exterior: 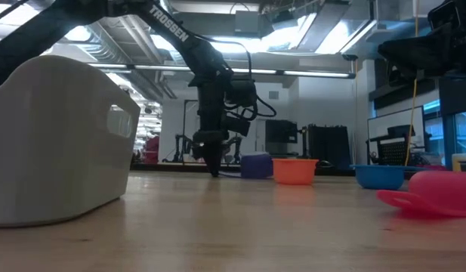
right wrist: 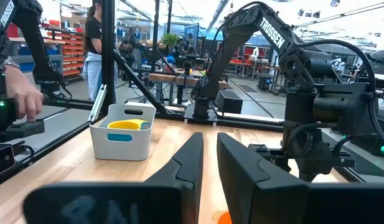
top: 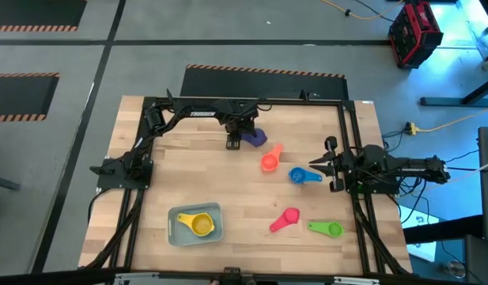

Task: Nest measuring cups in basket
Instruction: Stack the violet measuring cup on top of the yellow measuring cup in the gray bin

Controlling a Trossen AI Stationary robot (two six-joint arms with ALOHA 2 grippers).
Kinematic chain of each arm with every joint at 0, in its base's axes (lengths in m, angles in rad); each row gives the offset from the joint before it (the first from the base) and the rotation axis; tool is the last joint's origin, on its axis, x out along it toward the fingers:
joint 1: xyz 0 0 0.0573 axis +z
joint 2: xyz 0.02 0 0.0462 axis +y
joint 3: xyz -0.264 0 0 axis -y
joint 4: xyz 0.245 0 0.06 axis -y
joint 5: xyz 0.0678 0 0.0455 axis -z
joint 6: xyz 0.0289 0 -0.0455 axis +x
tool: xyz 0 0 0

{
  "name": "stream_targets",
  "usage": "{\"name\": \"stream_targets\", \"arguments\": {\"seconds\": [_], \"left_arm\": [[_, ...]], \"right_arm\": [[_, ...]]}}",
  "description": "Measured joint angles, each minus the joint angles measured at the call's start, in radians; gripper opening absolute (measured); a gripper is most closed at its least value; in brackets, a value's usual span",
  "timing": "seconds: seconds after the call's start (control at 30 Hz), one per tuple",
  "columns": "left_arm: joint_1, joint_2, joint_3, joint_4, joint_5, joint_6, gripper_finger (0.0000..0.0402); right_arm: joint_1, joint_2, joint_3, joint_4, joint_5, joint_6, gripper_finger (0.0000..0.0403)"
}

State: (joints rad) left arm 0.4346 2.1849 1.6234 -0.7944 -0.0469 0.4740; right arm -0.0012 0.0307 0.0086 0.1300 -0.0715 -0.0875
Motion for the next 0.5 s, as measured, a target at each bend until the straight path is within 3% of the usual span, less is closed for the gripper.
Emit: {"name": "stream_targets", "arguments": {"seconds": [0.5], "left_arm": [[-0.037,0.0,-0.001,0.0,-0.058,-0.023,0.0126]], "right_arm": [[0.0,0.0,0.0,0.027,0.001,0.04,0.0059]]}}
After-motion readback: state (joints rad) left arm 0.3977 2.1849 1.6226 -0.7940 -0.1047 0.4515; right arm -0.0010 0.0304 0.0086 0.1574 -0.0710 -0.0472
